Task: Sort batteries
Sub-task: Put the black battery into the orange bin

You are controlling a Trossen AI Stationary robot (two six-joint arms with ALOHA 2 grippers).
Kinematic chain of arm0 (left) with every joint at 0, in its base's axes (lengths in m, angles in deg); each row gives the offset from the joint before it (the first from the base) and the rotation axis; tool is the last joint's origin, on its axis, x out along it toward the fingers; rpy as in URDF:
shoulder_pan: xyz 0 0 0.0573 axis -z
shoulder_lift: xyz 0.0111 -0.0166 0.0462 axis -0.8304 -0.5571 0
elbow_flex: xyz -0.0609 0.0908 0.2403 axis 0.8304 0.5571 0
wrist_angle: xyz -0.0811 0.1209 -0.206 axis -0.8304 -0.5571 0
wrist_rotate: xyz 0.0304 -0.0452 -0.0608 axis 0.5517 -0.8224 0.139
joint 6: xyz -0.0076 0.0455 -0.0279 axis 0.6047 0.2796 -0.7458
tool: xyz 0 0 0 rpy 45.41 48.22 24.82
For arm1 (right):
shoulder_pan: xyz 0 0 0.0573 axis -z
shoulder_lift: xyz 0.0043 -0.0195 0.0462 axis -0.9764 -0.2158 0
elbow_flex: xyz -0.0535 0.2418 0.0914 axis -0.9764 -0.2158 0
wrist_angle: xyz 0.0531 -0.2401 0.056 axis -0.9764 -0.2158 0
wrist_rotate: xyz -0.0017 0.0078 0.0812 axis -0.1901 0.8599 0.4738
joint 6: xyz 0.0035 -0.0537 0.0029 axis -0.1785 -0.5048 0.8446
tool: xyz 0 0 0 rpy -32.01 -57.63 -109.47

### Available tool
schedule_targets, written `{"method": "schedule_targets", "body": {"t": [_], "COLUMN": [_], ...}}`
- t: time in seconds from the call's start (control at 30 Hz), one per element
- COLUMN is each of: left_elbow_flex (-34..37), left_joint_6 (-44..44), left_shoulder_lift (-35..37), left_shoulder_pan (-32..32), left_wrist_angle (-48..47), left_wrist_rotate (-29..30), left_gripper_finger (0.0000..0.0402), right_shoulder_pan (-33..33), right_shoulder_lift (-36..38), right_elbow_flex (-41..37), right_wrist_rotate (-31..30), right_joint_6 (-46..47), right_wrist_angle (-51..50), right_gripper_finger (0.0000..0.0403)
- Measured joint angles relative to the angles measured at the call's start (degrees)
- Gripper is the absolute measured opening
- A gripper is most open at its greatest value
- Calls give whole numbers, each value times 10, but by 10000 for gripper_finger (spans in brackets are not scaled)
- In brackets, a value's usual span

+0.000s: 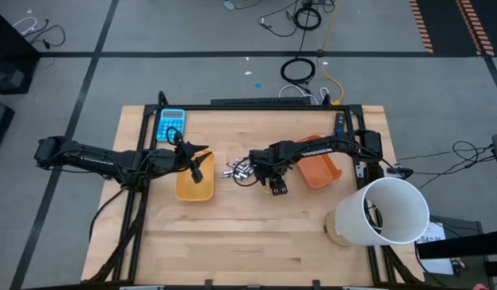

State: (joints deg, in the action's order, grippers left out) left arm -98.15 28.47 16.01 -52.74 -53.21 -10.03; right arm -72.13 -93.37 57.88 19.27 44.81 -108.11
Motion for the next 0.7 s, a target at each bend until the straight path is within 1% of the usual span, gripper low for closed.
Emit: {"method": "schedule_targets", "body": {"t": [0.2,0.37,0.5,0.63,0.7], "left_elbow_flex": [0,0,0,0,0], "left_joint_6": [0,0,0,0,0], "left_shoulder_lift": [0,0,0,0,0], "left_shoulder_pan": [0,0,0,0,0], "left_wrist_angle": [0,0,0,0,0], "left_wrist_rotate": [-7,-10,-10,-10,-10], "left_gripper_finger": [121,121,121,121,121], "right_shoulder_pan": [-24,-29,-26,-20,-17], "right_shoulder_lift": [0,0,0,0,0], "right_elbow_flex": [0,0,0,0,0], "right_wrist_rotate": [-45,-40,-40,-13,-13], "right_joint_6": [-46,-41,-37,-42,-45], "right_wrist_angle": [8,18,19,26,35], "right_gripper_finger": [277,290,292,292,292]}}
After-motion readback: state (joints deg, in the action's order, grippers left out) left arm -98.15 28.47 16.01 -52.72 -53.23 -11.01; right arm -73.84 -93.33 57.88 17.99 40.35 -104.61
